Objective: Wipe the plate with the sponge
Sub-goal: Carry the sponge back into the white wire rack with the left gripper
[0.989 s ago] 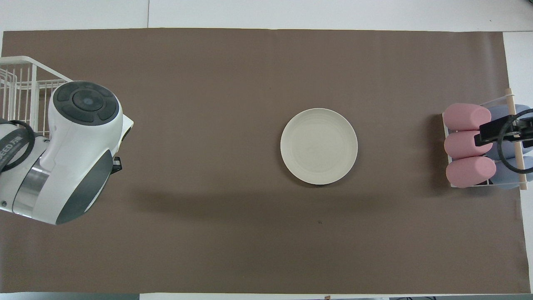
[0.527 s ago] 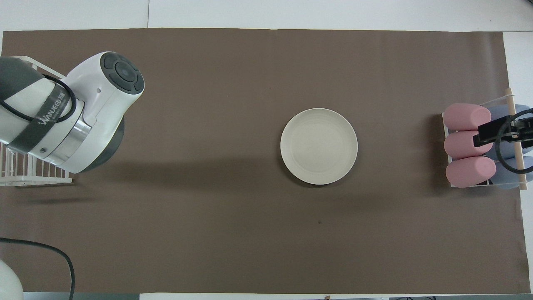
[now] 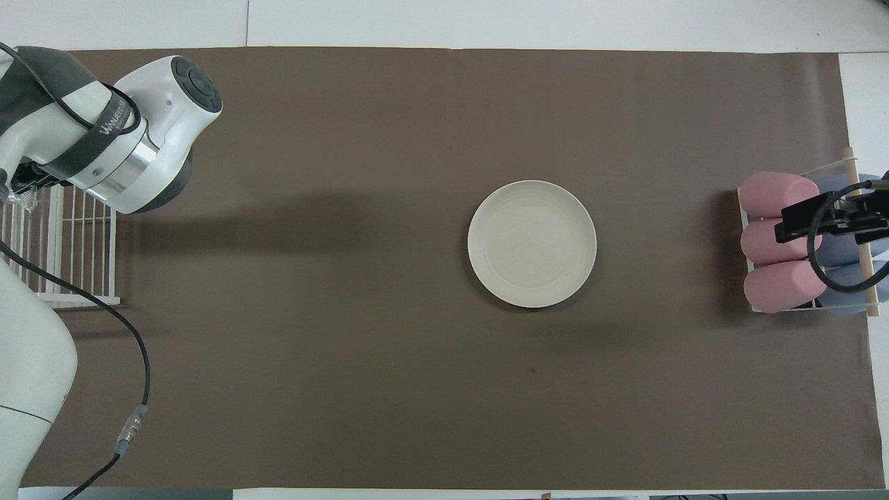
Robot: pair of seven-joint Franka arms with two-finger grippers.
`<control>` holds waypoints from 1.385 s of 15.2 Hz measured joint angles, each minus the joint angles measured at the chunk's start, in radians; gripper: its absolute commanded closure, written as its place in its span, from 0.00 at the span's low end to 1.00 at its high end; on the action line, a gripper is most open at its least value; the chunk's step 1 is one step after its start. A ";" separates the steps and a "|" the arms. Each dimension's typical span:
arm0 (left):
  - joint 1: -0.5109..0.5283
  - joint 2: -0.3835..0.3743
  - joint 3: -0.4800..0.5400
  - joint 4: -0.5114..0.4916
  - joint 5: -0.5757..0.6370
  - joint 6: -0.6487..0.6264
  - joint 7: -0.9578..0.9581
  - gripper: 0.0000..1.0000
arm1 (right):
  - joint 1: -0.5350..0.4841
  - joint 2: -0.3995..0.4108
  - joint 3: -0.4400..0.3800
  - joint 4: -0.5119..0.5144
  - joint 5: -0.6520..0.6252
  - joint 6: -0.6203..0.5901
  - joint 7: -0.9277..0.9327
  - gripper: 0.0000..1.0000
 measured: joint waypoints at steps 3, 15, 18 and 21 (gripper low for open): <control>0.010 0.001 -0.002 -0.006 -0.024 0.013 -0.023 1.00 | 0.001 0.000 0.000 0.000 0.000 0.000 0.000 0.00; 0.014 0.001 -0.004 -0.014 -0.058 0.031 -0.034 0.00 | 0.022 0.000 0.000 0.000 0.000 0.007 0.014 0.00; 0.014 0.001 -0.004 -0.014 -0.058 0.037 -0.034 0.00 | 0.026 0.000 0.000 0.000 0.000 0.007 0.018 0.00; 0.014 0.001 -0.003 -0.014 -0.058 0.039 -0.035 0.00 | 0.026 0.000 0.000 0.000 0.000 0.008 0.018 0.00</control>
